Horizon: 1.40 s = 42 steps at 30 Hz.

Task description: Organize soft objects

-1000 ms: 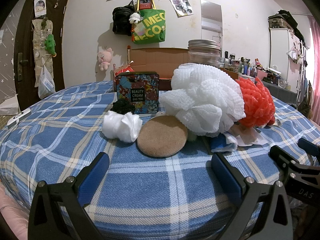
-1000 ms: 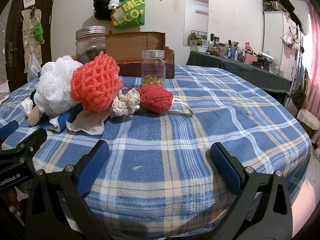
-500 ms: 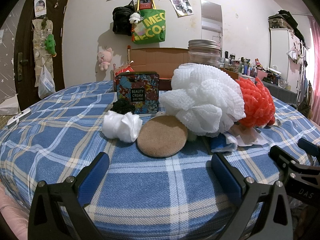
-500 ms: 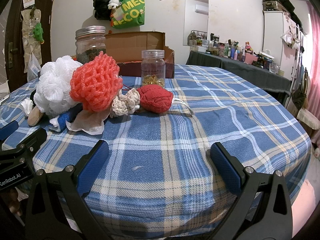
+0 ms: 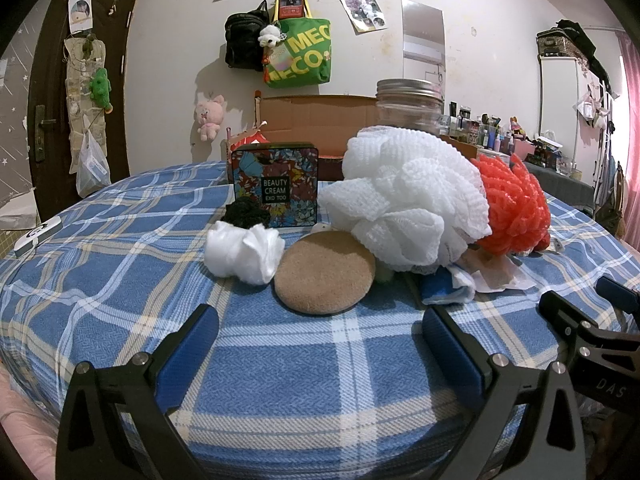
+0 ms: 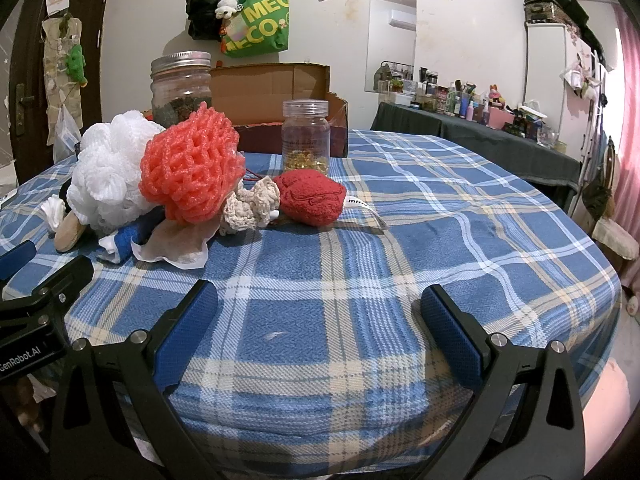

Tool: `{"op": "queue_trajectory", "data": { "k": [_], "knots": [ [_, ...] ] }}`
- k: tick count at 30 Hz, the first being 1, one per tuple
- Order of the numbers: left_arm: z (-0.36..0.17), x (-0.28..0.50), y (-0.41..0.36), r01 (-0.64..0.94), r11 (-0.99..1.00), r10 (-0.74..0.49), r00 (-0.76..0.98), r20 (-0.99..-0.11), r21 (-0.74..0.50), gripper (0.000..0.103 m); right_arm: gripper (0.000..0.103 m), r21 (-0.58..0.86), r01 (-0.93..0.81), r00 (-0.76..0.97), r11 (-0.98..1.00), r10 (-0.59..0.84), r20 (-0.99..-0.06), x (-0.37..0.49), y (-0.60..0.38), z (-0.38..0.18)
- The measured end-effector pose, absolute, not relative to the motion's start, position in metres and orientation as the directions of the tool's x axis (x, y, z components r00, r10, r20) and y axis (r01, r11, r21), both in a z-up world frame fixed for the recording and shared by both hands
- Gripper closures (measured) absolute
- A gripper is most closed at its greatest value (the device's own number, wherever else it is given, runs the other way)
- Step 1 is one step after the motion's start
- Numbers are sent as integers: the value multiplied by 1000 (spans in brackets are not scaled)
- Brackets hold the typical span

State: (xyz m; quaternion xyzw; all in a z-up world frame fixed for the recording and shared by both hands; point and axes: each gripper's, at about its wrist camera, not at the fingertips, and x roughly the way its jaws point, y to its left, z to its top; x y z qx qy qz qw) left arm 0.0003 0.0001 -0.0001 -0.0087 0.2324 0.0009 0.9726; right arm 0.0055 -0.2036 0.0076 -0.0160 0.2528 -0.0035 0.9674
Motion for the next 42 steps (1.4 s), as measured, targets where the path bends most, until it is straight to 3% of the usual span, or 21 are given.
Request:
{"op": "queue_trajectory", "data": {
  "k": [13, 22, 29, 36, 42],
  "knots": [
    [9, 0, 4, 42, 999, -53, 880, -473, -33, 0, 0, -12, -43, 863, 999, 31, -505, 6, -204, 16],
    [43, -4, 12, 134, 988, -154, 900, -408, -77, 0, 0, 19, -86, 892, 996, 86, -444, 9, -210, 42],
    [66, 13, 24, 152, 983, -182, 895, -407, -105, 0, 0, 11, -73, 898, 997, 70, -435, 27, -221, 59],
    [74, 35, 59, 100, 985, -156, 868, -471, -143, 0, 0, -12, -46, 876, 999, 34, -481, 54, -235, 65],
    [69, 62, 81, 85, 992, -120, 828, -548, -89, 2, 0, -38, -63, 830, 997, 32, -556, 83, -238, 59]
  ]
}}
